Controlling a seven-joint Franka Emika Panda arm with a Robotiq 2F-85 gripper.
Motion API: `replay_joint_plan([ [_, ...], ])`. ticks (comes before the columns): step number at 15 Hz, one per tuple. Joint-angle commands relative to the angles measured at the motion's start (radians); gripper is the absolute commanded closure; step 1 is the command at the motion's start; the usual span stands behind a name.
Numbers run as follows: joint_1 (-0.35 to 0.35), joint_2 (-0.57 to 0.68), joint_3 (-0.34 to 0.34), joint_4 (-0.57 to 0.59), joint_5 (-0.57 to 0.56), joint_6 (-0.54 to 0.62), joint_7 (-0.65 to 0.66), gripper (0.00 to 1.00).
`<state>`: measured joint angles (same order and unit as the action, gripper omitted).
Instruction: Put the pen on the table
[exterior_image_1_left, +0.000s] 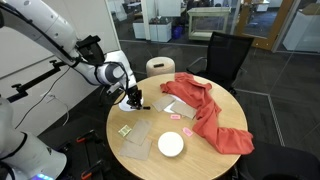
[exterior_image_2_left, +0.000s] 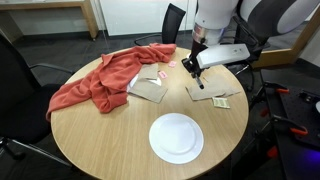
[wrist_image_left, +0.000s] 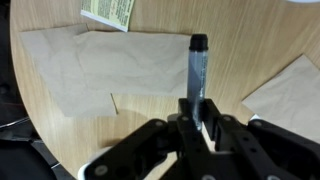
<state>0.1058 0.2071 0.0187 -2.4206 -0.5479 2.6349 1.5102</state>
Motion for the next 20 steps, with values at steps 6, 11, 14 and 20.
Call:
replay_joint_plan([
  [6,0.018,0.142,0.049,-0.035,0.042,0.204,-0.269,0.95],
  [11,-0.004,0.208,0.096,-0.023,0.036,0.225,-0.366,0.95],
  [14,0.01,0.212,0.089,-0.022,0.019,0.216,-0.365,0.56],
  [20,0.039,0.151,0.064,-0.039,-0.017,0.21,-0.321,0.2],
])
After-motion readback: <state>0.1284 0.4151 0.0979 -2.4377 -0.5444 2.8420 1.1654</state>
